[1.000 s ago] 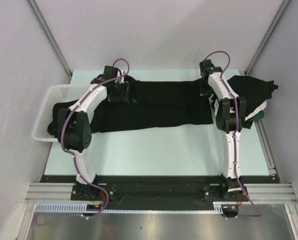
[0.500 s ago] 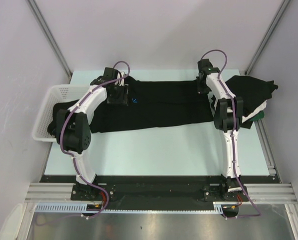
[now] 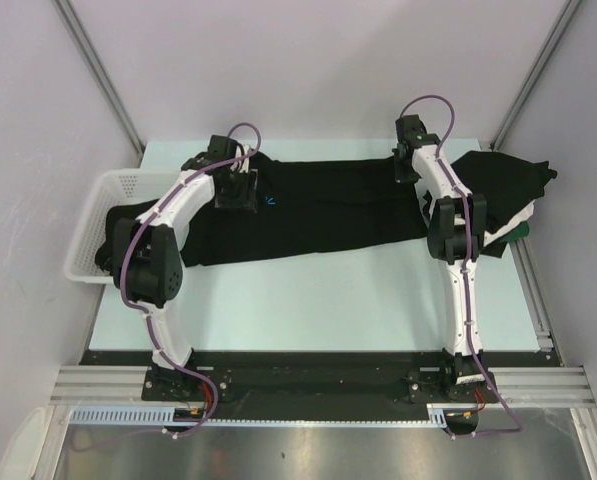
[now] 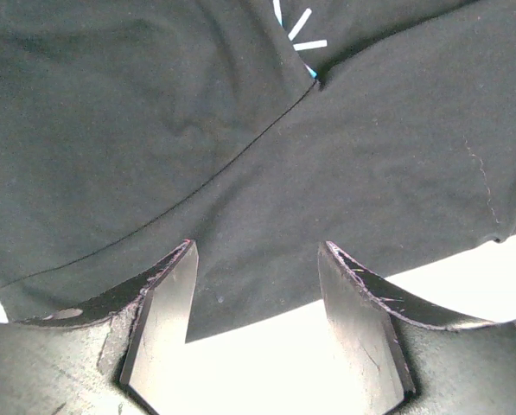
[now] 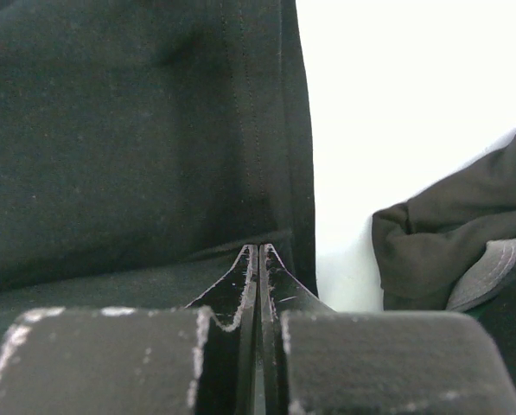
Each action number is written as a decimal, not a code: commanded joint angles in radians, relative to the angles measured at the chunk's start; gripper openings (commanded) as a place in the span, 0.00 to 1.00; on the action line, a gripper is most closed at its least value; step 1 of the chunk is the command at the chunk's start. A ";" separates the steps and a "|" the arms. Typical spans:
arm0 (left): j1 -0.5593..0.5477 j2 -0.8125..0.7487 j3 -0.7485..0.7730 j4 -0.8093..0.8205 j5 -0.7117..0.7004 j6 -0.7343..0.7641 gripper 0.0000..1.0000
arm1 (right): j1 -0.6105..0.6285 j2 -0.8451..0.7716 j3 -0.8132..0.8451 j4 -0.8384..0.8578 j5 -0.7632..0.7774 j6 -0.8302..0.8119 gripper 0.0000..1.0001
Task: Fold and stack the t-shirts
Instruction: Fold the flattened tshirt in 1/3 of the way, then grap the side of the flattened tshirt furthest away from the robot with both arms
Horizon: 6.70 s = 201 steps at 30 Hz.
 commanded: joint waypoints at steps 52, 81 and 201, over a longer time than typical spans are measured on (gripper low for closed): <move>-0.025 -0.150 0.115 0.099 0.070 -0.043 0.82 | -0.072 0.199 0.170 0.609 -0.176 0.083 0.51; -0.025 -0.173 0.019 0.176 0.057 -0.038 0.84 | -0.070 0.118 0.111 0.669 -0.168 0.051 0.00; 0.321 0.847 0.839 0.636 0.041 -0.769 0.54 | -0.050 -0.313 -0.325 0.439 -0.187 -0.038 0.00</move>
